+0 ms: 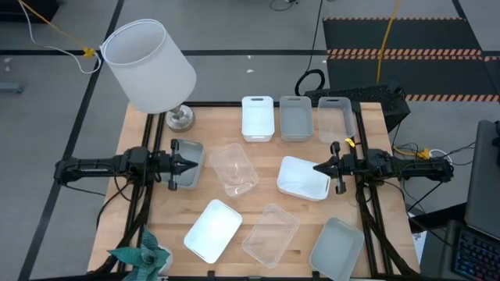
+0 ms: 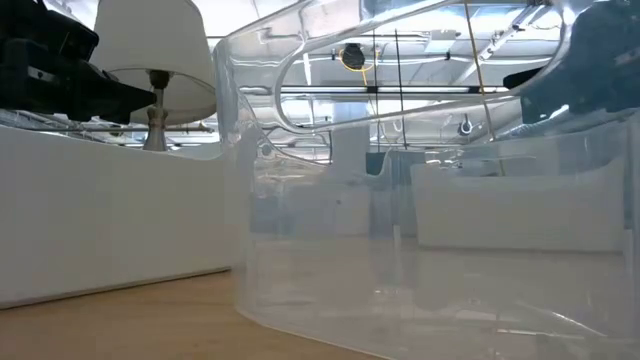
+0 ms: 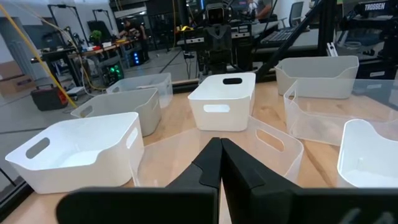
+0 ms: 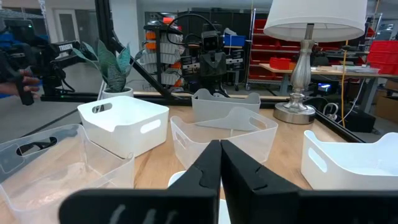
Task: Stack baskets by color
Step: Stack the bottom white bin on top of the top white bin
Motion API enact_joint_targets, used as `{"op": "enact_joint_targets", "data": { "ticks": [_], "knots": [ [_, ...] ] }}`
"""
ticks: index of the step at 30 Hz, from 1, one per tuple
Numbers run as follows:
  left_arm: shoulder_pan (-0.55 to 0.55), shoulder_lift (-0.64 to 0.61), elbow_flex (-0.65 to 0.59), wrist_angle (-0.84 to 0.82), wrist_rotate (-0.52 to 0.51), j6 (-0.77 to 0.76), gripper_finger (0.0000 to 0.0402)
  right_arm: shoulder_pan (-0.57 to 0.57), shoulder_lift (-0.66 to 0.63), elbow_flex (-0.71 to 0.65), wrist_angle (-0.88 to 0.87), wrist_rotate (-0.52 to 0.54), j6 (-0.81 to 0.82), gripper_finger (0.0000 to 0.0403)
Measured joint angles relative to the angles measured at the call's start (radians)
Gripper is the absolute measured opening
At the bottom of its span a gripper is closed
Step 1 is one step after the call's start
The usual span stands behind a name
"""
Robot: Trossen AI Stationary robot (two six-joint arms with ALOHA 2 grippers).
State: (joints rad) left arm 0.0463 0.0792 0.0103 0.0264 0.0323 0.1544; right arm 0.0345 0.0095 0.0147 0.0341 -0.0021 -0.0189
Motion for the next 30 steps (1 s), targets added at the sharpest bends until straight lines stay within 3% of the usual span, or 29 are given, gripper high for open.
{"op": "enact_joint_targets", "data": {
  "ticks": [20, 30],
  "knots": [
    [-0.022, 0.006, 0.016, 0.068, 0.003, -0.126, 0.0010, 0.000, 0.000, 0.000, 0.000, 0.000, -0.001, 0.0004],
    [-0.109, 0.192, 0.193, 0.021, 0.004, -0.100, 0.0003, 0.000, 0.000, 0.000, 0.001, 0.000, 0.000, 0.0004]
  ]
}}
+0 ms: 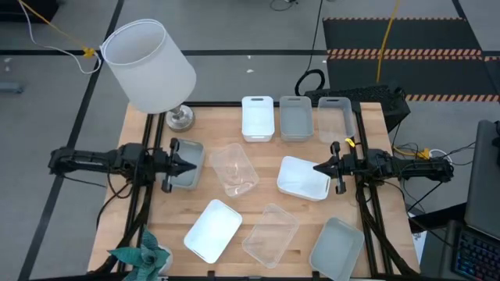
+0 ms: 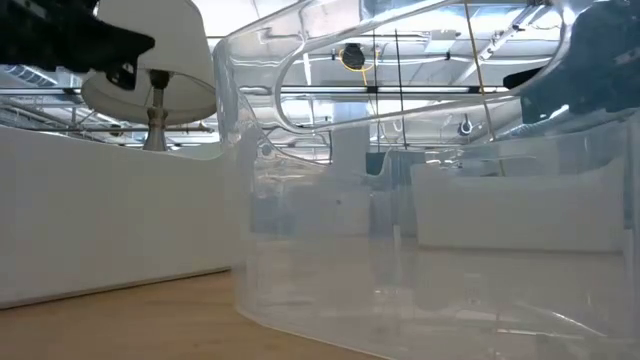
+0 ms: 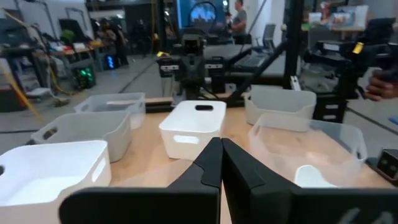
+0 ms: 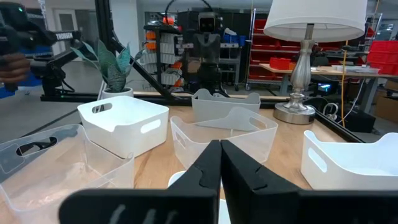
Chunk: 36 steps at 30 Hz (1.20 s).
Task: Stack baskets by color
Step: Stack the bottom white bin on top of the top white bin
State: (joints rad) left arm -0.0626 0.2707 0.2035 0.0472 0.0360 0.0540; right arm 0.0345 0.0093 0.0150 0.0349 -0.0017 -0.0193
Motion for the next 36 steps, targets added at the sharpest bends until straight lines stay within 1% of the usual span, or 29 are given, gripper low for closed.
{"op": "enact_joint_targets", "data": {
  "ticks": [4, 13, 18, 23, 30, 33, 36],
  "knots": [
    [-0.033, 0.116, 0.157, -0.123, -0.005, 0.001, 0.0003, 0.000, 0.000, 0.000, 0.000, 0.000, 0.000, 0.0004],
    [-0.076, 0.387, 0.608, -0.542, -0.011, 0.044, 0.0002, 0.000, 0.000, 0.000, 0.001, 0.000, 0.000, 0.0004],
    [-0.093, 0.511, 0.826, -0.755, -0.014, 0.056, 0.0002, 0.000, 0.000, 0.000, 0.001, 0.000, 0.000, 0.0004],
    [-0.112, 0.623, 1.019, -0.987, -0.062, 0.068, 0.0002, 0.000, 0.000, 0.000, 0.001, 0.000, 0.000, 0.0004],
    [-0.130, 0.776, 1.253, -1.264, -0.072, 0.058, 0.0002, 0.000, 0.000, 0.000, 0.001, 0.000, 0.001, 0.0004],
    [-0.137, 0.835, 1.325, -1.380, -0.072, 0.045, 0.0001, 0.000, 0.000, 0.000, 0.001, 0.003, 0.001, 0.0004],
    [-0.144, 0.884, 1.371, -1.467, -0.072, 0.031, 0.0002, 0.000, 0.000, 0.000, 0.001, 0.004, 0.001, 0.0004]
  ]
}}
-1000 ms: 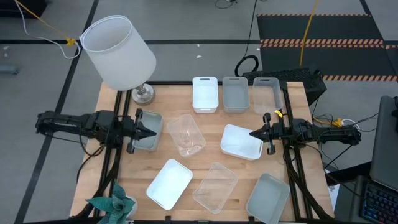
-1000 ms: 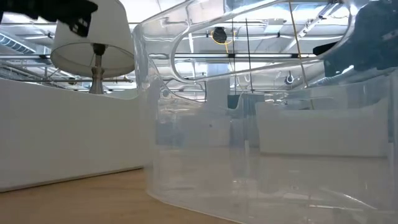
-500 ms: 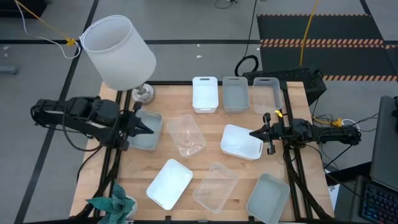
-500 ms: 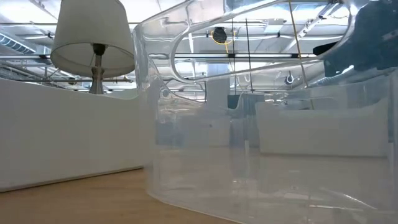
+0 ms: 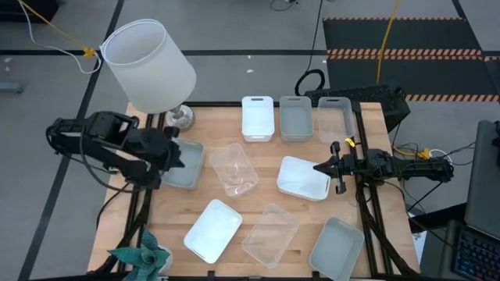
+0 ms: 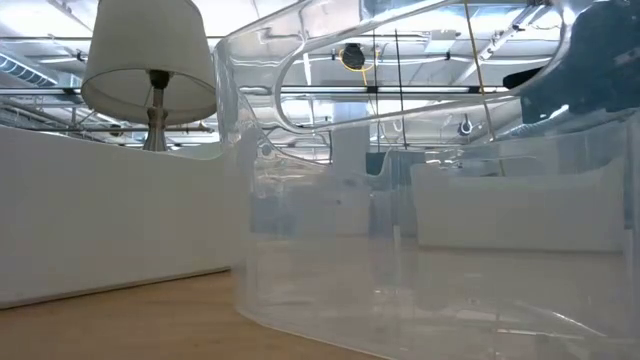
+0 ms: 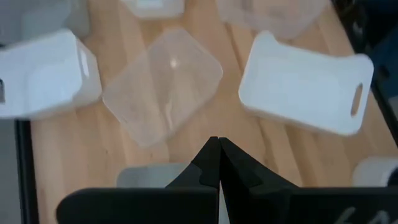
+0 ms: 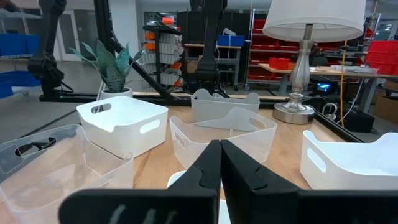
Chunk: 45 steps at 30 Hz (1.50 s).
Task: Stack baskets by color
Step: Stack the bottom white bin on top of the top white bin
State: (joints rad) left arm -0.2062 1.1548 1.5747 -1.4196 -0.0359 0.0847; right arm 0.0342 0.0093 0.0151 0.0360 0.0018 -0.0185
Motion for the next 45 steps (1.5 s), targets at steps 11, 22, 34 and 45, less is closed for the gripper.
{"op": "enact_joint_targets", "data": {
  "ticks": [11, 22, 34, 45],
  "knots": [
    [-0.084, 0.114, 0.021, -0.021, -0.001, -0.070, 0.0007, 0.000, 0.000, 0.000, 0.012, 0.001, 0.210, 0.0004],
    [-0.126, 0.141, 0.021, -0.019, -0.071, -0.121, 0.0009, 0.000, 0.132, 0.250, -0.102, -0.005, 0.181, 0.0004],
    [-0.133, 0.141, 0.021, 0.027, -0.071, -0.121, 0.0010, 0.000, 0.550, 0.844, -0.530, -0.004, 0.130, 0.0004],
    [-0.137, 0.141, 0.020, 0.140, -0.098, -0.172, 0.0010, 0.000, 0.891, 1.310, -0.984, -0.003, 0.143, 0.0004]
  ]
}}
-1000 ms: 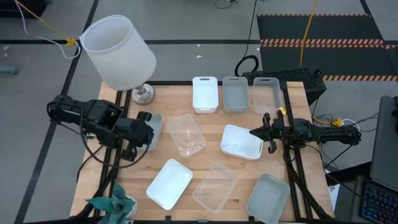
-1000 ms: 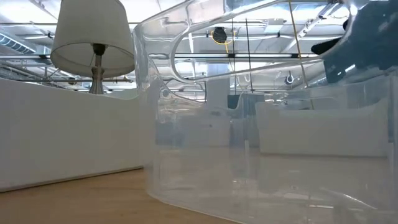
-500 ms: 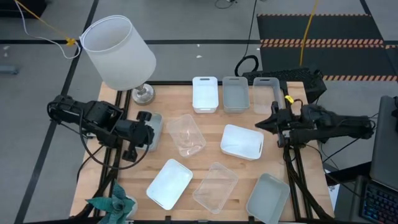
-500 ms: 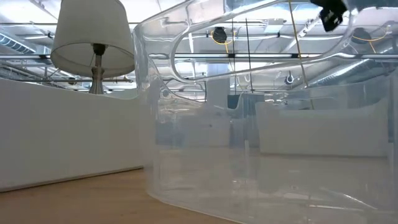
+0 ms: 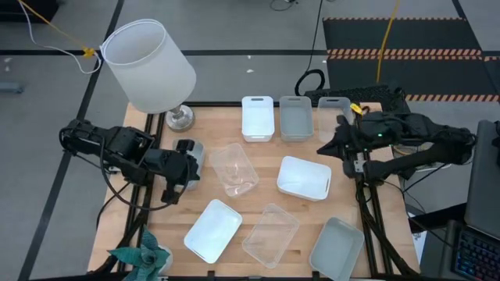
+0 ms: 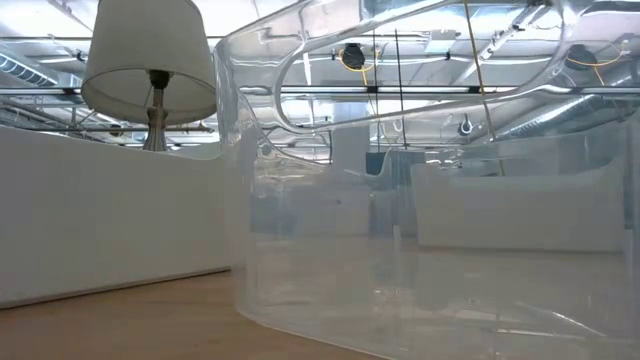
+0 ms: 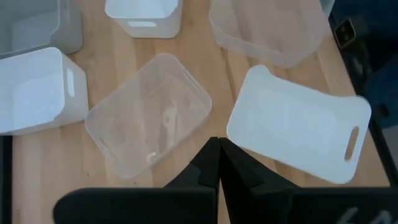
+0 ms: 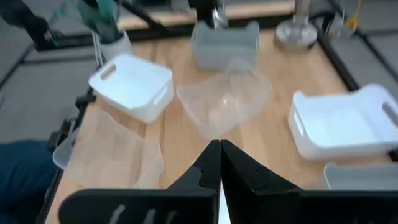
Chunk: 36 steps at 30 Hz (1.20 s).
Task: Stack baskets by color
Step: Stack the bottom white bin on top of the top white bin
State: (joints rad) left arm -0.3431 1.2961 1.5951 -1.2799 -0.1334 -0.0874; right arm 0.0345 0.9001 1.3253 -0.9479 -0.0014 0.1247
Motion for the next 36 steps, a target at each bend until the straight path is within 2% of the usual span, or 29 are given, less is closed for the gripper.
{"op": "enact_joint_targets", "data": {
  "ticks": [7, 11, 16, 24, 30, 36],
  "knots": [
    [-0.071, 0.032, -0.025, 0.055, -0.009, -0.014, 0.0014, 0.000, 0.067, -0.004, -0.003, 0.000, 0.001, 0.0004],
    [-0.151, 0.075, -0.057, 0.161, 0.037, -0.029, 0.0044, 0.000, 0.080, -0.051, 0.070, 0.000, 0.023, 0.0004],
    [-0.268, 0.195, -0.066, 0.249, 0.036, -0.084, 0.0095, 0.034, 0.076, -0.168, 0.280, 0.002, 0.076, 0.0004],
    [-0.418, 0.404, -0.066, 0.370, 0.038, -0.218, 0.0171, 0.164, 0.077, -0.367, 0.627, 0.005, 0.139, 0.0004],
    [-0.463, 0.505, -0.066, 0.381, 0.040, -0.307, 0.0205, 0.202, 0.072, -0.374, 0.652, 0.000, 0.145, 0.0004],
    [-0.486, 0.554, -0.066, 0.400, 0.049, -0.343, 0.0209, 0.204, 0.071, -0.374, 0.653, 0.006, 0.095, 0.0004]
  ]
}}
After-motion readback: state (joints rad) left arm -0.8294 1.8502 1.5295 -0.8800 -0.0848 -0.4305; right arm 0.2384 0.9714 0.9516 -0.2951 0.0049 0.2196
